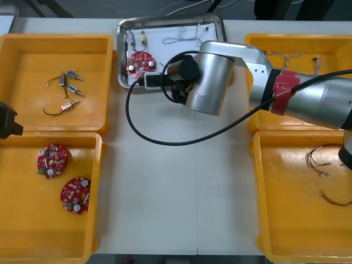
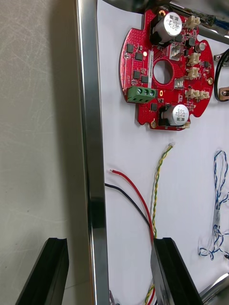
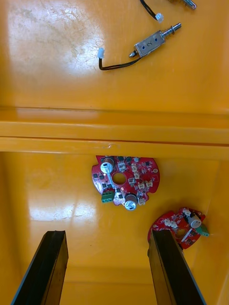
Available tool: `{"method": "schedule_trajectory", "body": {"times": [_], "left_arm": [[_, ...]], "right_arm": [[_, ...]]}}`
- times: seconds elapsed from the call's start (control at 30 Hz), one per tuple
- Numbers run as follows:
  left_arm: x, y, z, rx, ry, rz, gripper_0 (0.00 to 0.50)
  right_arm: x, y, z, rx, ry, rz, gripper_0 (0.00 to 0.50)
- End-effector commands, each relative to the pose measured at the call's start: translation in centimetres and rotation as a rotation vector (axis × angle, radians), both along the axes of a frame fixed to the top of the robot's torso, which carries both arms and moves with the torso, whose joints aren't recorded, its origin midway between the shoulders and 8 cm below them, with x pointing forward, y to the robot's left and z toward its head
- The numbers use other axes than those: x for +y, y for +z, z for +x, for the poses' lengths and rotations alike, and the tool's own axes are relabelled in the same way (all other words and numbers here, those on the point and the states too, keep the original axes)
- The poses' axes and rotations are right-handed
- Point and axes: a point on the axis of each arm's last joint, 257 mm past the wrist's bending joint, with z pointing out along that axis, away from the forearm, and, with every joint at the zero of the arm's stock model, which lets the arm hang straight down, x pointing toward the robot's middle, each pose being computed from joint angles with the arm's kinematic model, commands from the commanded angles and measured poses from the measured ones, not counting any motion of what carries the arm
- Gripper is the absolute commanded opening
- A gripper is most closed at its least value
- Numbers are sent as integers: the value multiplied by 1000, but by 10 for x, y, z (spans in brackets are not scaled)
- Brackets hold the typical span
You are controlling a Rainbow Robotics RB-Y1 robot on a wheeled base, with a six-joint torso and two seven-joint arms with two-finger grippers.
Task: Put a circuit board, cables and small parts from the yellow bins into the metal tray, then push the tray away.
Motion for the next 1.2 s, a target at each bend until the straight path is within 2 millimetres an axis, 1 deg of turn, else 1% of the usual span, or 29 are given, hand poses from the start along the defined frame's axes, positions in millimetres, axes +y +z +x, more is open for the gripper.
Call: {"method": "schedule_trajectory", "body": {"times": [0.03, 0.23, 0.33, 0.5, 0.63, 0.7, 0.73, 0.83, 0.93, 1.03, 1.1, 1.13, 1.2], "left_arm": [[19, 14, -6, -16, -55, 93, 500], [19, 14, -6, -16, -55, 93, 500], [19, 14, -6, -16, -55, 93, 500], [19, 14, -6, -16, -55, 93, 500], [19, 14, -6, -16, -55, 93, 500], [19, 14, -6, -16, -55, 93, 500], [19, 14, -6, -16, -55, 93, 500], [19, 14, -6, -16, -55, 93, 500], [19, 14, -6, -16, -55, 93, 500], [19, 14, -6, -16, -55, 93, 500], [19, 14, -6, -16, -55, 93, 500], [19, 14, -6, -16, -55, 93, 500], [19, 14, -6, -16, -55, 93, 500]], "right_arm": [[24, 49, -1, -70, 50, -10, 500], [24, 57, -12, -64, 41, -31, 500], [22, 57, -20, -53, 40, -32, 500], [10, 58, -36, -29, 28, -25, 500], [-1, 66, -44, -28, 14, -30, 500], [-12, 68, -47, -9, -4, -27, 500], [-14, 69, -48, 0, -9, -24, 500], [-33, 71, -49, 38, -37, -11, 500], [-61, 78, -48, 56, -67, -9, 500], [-80, 82, -46, 67, -92, -10, 500], [-97, 85, -46, 84, -118, -8, 500], [-100, 85, -46, 90, -125, -7, 500], [-115, 87, -47, 116, -159, 11, 500]]}}
